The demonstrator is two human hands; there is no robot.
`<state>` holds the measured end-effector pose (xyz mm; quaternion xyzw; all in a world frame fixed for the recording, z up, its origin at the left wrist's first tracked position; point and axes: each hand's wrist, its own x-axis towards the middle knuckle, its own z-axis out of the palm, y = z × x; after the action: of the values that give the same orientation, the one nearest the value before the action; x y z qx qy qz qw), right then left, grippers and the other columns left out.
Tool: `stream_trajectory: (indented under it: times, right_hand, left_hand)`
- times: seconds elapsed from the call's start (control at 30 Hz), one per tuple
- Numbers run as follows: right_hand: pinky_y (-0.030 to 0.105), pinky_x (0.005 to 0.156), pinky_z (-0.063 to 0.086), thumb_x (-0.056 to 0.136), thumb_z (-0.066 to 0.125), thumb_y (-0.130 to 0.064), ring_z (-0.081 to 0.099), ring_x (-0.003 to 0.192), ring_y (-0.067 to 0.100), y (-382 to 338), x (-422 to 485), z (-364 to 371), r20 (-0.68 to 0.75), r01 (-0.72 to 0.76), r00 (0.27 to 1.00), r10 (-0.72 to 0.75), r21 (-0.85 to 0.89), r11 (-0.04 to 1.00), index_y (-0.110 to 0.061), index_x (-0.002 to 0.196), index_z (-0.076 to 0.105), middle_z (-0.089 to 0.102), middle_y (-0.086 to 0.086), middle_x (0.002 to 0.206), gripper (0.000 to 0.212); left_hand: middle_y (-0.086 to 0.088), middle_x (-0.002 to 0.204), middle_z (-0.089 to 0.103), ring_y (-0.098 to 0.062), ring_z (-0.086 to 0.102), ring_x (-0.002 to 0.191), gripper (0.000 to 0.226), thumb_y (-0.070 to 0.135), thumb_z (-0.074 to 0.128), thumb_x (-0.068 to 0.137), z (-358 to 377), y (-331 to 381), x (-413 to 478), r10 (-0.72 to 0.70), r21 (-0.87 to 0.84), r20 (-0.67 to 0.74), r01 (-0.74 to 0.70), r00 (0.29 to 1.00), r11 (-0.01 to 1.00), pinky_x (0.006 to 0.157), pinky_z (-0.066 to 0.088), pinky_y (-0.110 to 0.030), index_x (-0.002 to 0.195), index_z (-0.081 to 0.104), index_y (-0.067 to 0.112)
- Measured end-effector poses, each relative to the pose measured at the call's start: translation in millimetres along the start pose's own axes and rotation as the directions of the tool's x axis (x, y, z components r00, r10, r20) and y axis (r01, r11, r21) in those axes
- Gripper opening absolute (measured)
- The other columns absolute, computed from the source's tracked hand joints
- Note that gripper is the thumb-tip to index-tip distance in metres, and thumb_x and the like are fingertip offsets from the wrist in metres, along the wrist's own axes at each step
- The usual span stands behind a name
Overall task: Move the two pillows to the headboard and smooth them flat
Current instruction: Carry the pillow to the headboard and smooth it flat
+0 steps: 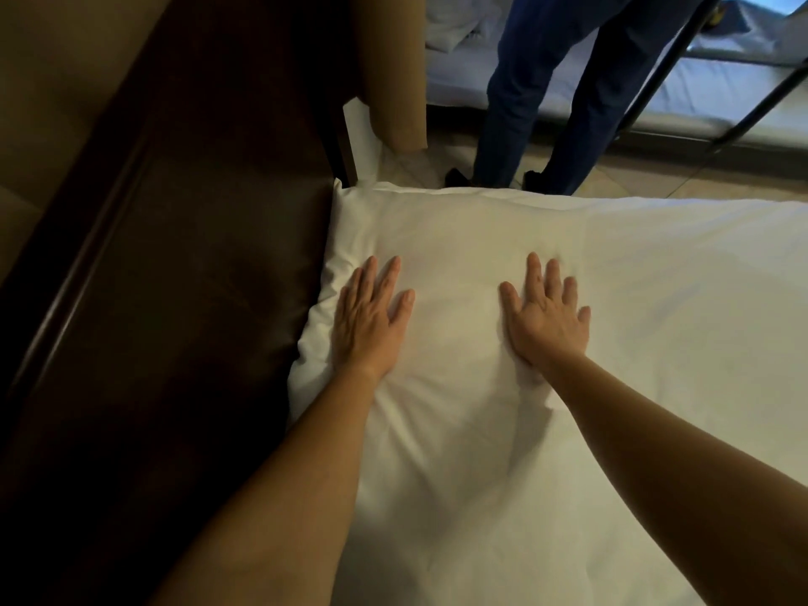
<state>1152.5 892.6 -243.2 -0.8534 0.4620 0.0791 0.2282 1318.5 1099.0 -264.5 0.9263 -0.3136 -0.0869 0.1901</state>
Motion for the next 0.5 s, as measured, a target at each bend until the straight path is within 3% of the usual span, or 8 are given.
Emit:
stream_trajectory:
  times: [0.1,0.2,0.3,0.4,0.5]
  right_hand:
    - [0.064,0.128,0.006,0.108,0.011,-0.068,-0.005,0.164,0.031,4,-7,-19,0.075,-0.075,0.995,0.073,0.029,0.997,-0.038,0.169,-0.009,-0.009,-0.002,0.179,0.071]
    - [0.06,0.13,0.006,0.109,0.01,-0.065,-0.006,0.164,0.032,-2,-26,-36,0.031,-0.129,0.991,0.128,0.052,0.99,-0.027,0.171,-0.007,-0.009,0.005,0.179,0.074]
    - [0.054,0.131,0.003,0.109,0.013,-0.066,-0.006,0.164,0.03,-14,-60,-35,-0.023,-0.011,1.0,0.012,0.035,0.999,-0.03,0.171,-0.007,-0.012,0.002,0.179,0.074]
    - [0.05,0.132,0.003,0.107,0.012,-0.068,-0.005,0.164,0.027,-35,-99,-13,-0.069,0.129,0.99,-0.126,0.031,0.991,-0.036,0.171,-0.004,-0.009,-0.001,0.179,0.073]
    - [0.047,0.131,-0.006,0.107,0.005,-0.069,-0.013,0.164,0.023,-43,-134,22,-0.085,0.256,0.963,-0.256,-0.006,0.967,-0.041,0.169,-0.01,-0.012,-0.004,0.178,0.07]
  left_hand:
    - [0.006,0.178,0.011,-0.017,0.011,0.163,0.065,0.064,0.029,0.107,-8,6,2,-0.045,-0.028,0.079,0.047,0.996,0.999,0.132,0.007,-0.036,0.168,0.016,0.045]
    - [0.002,0.178,0.014,-0.02,0.012,0.162,0.065,0.061,0.03,0.109,-30,16,4,-0.101,-0.057,0.114,0.108,0.988,0.992,0.131,0.009,-0.041,0.169,0.02,0.04]
    - [-0.001,0.178,0.013,-0.022,0.007,0.164,0.064,0.056,0.031,0.11,-53,23,-16,-0.116,-0.056,0.023,0.117,0.993,0.992,0.132,0.007,-0.045,0.168,0.027,0.03]
    - [-0.003,0.177,0.016,-0.025,0.009,0.164,0.061,0.05,0.038,0.111,-62,28,-59,0.007,-0.053,-0.081,-0.011,0.997,0.999,0.132,0.015,-0.047,0.168,0.029,0.03]
    - [-0.007,0.176,0.02,-0.029,0.013,0.164,0.059,0.047,0.041,0.11,-49,28,-101,0.107,-0.041,-0.106,-0.112,0.989,0.993,0.131,0.02,-0.049,0.167,0.034,0.029]
